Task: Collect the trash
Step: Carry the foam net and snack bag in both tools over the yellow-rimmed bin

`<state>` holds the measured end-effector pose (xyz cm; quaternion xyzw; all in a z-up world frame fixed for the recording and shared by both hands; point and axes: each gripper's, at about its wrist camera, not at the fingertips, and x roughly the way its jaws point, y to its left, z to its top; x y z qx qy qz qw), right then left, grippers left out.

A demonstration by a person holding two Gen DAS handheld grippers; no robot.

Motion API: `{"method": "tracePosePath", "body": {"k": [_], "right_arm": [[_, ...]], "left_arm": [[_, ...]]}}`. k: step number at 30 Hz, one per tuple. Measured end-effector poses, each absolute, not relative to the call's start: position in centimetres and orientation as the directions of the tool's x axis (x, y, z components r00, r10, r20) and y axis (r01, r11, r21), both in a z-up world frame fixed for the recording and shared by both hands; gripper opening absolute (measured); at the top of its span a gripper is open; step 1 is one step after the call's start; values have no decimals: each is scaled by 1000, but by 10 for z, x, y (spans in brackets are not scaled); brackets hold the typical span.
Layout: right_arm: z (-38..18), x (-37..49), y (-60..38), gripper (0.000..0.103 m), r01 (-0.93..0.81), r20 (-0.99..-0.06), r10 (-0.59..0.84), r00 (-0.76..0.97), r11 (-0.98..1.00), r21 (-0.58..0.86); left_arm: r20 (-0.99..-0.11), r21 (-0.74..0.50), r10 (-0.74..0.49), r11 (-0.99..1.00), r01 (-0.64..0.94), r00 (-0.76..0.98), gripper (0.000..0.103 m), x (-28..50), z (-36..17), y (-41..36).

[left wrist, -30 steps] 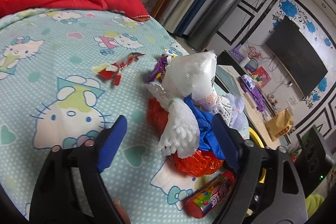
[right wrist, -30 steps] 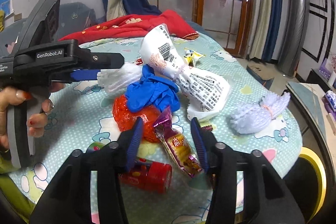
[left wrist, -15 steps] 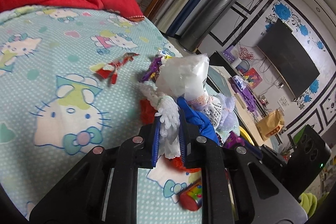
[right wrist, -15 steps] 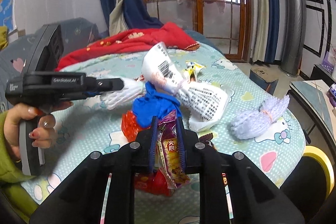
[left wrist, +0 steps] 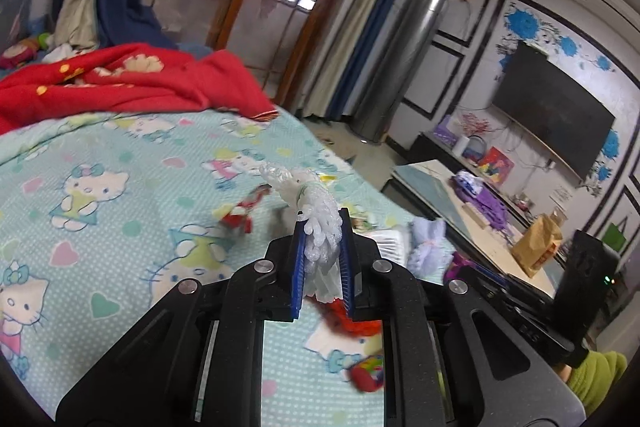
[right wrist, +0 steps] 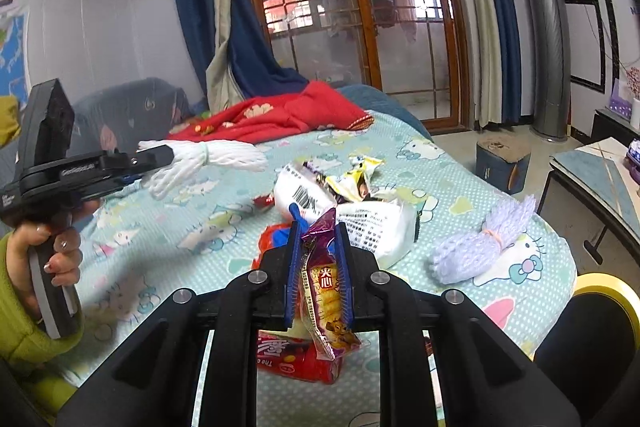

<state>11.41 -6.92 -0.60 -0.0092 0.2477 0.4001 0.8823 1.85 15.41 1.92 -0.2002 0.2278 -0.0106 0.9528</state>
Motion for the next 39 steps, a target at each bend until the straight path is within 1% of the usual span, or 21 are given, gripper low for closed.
{"method": "tracePosePath", "body": {"k": [8, 15, 22, 30, 33, 36, 39], "right_arm": [[12, 123, -90, 16, -676, -406, 690, 599, 707, 206], [27, 130, -120, 16, -639, -364, 670, 648, 737, 219], [32, 136, -148, 16, -589, -345, 626, 699, 778, 217], [33, 143, -191, 16, -512, -338, 561, 756, 828, 228], [29, 146, -210, 16, -469, -343, 530, 776, 847, 248], [22, 152, -235, 16, -415, -354, 504, 788, 859, 299], [17, 155, -251, 16, -374, -364, 474, 802, 873, 313]], "left_arm": [[-411, -357, -195, 933, 39, 891, 9, 24, 27, 112], [-425, -350, -257, 931, 104, 868, 9, 35, 21, 81], [-440, -331, -321, 926, 182, 839, 9, 45, 18, 45], [-461, -309, -398, 910, 277, 793, 9, 58, 12, 2], [-471, -305, -427, 900, 311, 772, 9, 66, 8, -11], [-481, -297, -453, 890, 346, 751, 9, 71, 5, -28], [-490, -285, -473, 881, 378, 732, 9, 76, 1, -42]]}}
